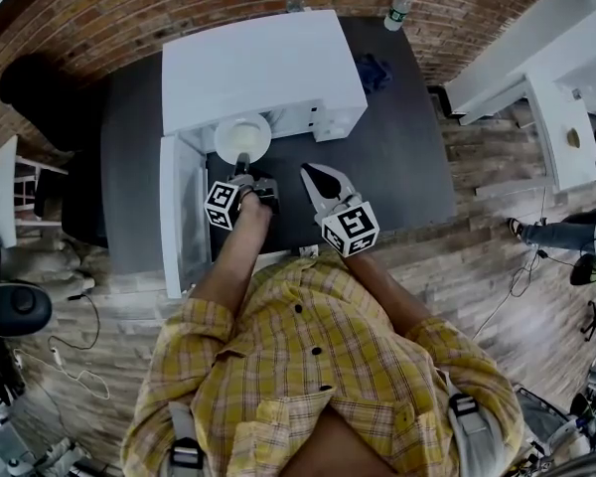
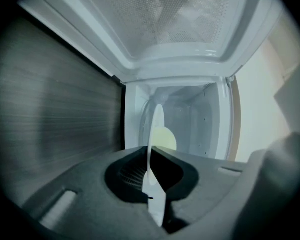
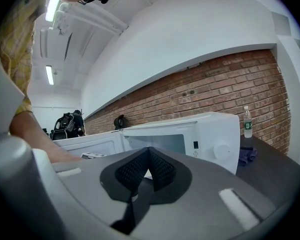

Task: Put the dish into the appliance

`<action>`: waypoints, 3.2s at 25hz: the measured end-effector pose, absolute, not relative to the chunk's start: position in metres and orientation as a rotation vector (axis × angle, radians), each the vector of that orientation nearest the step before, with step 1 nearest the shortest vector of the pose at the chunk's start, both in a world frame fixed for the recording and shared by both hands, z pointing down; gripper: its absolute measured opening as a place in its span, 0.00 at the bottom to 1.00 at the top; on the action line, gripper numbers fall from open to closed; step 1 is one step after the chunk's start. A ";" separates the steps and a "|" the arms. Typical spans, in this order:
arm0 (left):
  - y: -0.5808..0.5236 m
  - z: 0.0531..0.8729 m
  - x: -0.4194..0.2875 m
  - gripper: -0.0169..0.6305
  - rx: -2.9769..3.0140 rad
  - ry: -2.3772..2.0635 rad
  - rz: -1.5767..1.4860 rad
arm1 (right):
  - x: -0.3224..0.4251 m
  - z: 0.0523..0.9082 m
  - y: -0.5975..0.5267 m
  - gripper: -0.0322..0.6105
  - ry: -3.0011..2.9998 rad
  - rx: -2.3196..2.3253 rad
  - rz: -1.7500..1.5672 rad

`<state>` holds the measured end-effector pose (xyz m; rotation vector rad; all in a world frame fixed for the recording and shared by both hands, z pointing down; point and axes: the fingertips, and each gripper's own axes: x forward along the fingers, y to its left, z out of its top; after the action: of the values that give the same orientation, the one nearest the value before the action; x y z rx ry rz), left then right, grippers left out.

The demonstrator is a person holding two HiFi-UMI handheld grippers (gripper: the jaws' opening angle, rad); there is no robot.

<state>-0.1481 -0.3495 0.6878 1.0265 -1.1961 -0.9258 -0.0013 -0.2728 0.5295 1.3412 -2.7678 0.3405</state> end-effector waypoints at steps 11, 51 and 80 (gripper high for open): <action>-0.377 0.701 -0.142 0.04 1.040 -1.256 -0.916 | 0.002 0.536 -0.282 0.05 -2.765 1.337 0.372; -0.407 0.736 -0.126 0.29 0.826 -1.286 -0.790 | 0.020 0.558 -0.301 0.05 -2.731 1.327 0.474; -0.392 0.704 -0.117 0.31 0.943 -1.214 -0.801 | 0.022 0.550 -0.294 0.05 -2.740 1.336 0.460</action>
<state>-0.1170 -0.3922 0.7039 0.9426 -1.2144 -0.8006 0.0224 -0.2939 0.5499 1.3358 -2.7399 0.4605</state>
